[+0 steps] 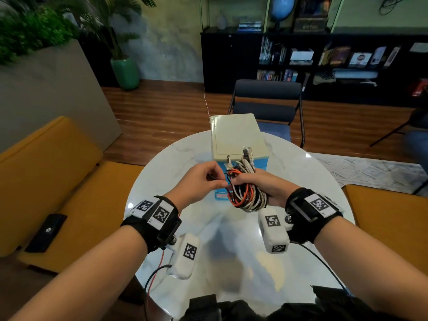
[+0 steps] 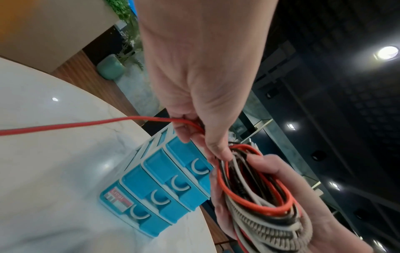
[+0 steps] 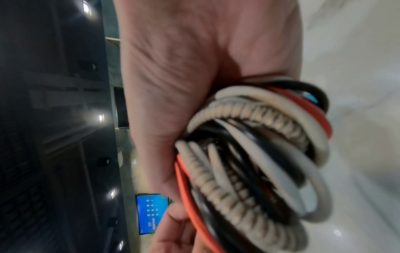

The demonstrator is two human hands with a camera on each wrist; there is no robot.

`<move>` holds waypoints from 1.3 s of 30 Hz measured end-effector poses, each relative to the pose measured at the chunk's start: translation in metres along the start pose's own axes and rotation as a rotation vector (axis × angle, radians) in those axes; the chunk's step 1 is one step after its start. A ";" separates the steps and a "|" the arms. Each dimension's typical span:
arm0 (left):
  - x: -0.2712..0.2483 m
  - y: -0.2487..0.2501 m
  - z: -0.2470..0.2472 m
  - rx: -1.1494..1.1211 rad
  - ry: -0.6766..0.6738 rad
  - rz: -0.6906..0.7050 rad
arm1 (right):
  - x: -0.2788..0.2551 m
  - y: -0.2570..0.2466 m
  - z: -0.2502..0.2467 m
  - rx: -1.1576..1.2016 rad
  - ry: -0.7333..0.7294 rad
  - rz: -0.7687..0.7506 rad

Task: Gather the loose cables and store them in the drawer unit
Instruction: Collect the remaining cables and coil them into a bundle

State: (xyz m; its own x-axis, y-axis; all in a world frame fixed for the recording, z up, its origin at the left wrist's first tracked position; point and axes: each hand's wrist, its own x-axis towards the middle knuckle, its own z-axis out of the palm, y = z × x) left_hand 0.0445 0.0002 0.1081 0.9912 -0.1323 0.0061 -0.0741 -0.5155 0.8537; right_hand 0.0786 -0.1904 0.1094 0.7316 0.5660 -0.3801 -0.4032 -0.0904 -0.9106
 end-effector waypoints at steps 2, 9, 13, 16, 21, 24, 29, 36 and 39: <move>0.000 0.004 0.001 0.014 0.037 0.033 | 0.000 0.002 0.004 0.064 -0.059 -0.005; 0.000 0.003 0.000 -0.077 0.056 -0.005 | 0.002 0.010 0.008 0.261 -0.169 0.082; 0.003 0.003 -0.004 0.053 0.037 -0.069 | 0.003 0.004 0.012 0.167 -0.091 0.035; 0.004 -0.001 -0.005 0.072 -0.001 -0.143 | 0.009 -0.001 0.010 0.020 0.010 -0.080; -0.002 -0.016 -0.016 -0.552 -0.062 -0.487 | 0.019 0.001 -0.005 -0.043 0.204 -0.117; -0.007 -0.020 -0.021 -0.754 -0.134 -0.539 | 0.024 0.007 -0.009 -0.017 0.229 -0.121; -0.005 0.003 -0.009 -0.916 -0.147 -0.531 | 0.030 0.011 0.004 0.099 0.200 -0.182; 0.006 0.019 0.003 -0.860 -0.274 -0.623 | 0.029 0.004 0.013 0.213 0.059 -0.099; 0.007 0.021 0.001 -0.834 -0.303 -0.648 | 0.028 0.005 0.012 0.175 0.010 -0.090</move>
State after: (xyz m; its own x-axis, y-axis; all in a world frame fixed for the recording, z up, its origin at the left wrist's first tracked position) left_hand 0.0496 -0.0121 0.1254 0.7390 -0.3045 -0.6010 0.6613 0.1570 0.7335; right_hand 0.0902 -0.1649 0.0966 0.7738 0.5575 -0.3007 -0.4249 0.1048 -0.8991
